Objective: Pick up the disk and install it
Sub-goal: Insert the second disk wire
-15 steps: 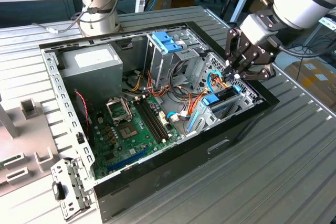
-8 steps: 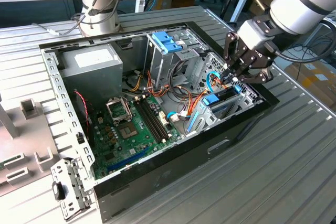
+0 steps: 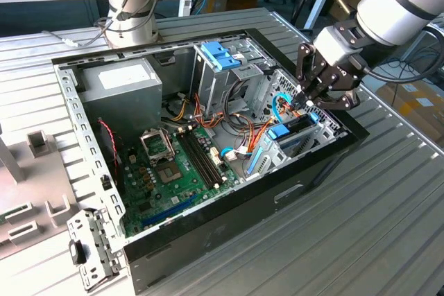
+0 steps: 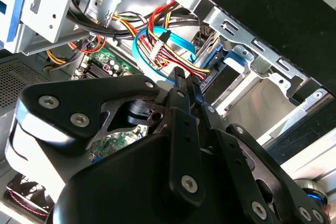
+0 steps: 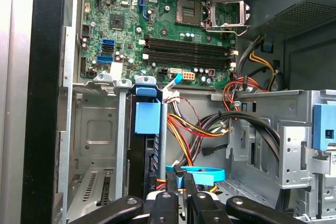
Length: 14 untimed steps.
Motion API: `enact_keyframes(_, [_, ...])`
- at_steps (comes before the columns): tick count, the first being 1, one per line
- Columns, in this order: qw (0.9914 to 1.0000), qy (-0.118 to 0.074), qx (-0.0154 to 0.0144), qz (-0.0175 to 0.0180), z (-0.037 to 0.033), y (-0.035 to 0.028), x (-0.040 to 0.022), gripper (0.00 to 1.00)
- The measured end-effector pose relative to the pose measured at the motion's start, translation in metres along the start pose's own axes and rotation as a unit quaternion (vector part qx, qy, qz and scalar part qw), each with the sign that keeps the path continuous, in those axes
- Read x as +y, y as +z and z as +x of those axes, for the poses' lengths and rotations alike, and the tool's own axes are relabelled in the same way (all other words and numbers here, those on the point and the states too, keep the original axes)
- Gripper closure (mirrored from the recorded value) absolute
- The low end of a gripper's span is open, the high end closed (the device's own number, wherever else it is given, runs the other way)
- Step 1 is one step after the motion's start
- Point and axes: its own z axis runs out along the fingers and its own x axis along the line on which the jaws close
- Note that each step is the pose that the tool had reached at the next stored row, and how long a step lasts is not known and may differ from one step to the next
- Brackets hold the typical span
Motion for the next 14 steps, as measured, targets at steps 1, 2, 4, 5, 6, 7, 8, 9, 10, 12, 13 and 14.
enact_keyframes(1, [1.0, 0.0, 0.0, 0.0, 0.0, 0.0, 0.0, 0.84])
enact_keyframes(2, [1.0, 0.0, 0.0, 0.0, 0.0, 0.0, 0.0, 0.84])
enact_keyframes(4, [1.0, 0.0, -0.0002, 0.0, 0.0006, 0.0002, 0.0, 0.84])
enact_keyframes(5, [1.0, 0.0, -0.0001, 0.0, 0.0025, -0.0004, 0.0002, 0.84])
enact_keyframes(6, [1.0, 0.0, 0.0, 0.0, 0.0034, -0.0005, 0.0003, 0.84])
enact_keyframes(7, [1.0, 0.0, 0.0, 0.0, 0.0049, -0.0004, 0.0015, 0.84])
enact_keyframes(8, [1.0, 0.0, 0.0, 0.0, 0.0108, 0.0018, 0.0052, 0.84])
enact_keyframes(9, [1.0, 0.0, 0.0, 0.0, 0.0164, 0.0029, 0.0053, 0.84])
enact_keyframes(10, [1.0, 0.0, 0.0002, 0.0, 0.0176, 0.0057, 0.0052, 0.84])
enact_keyframes(12, [1.0, 0.0, 0.0002, 0.0, 0.0182, 0.007, 0.0052, 0.84])
enact_keyframes(13, [1.0, 0.0, 0.0002, 0.0, 0.0184, 0.0073, 0.0052, 0.84])
enact_keyframes(14, [1.0, 0.0, 0.0002, 0.0, 0.0186, 0.0075, 0.0052, 0.84])
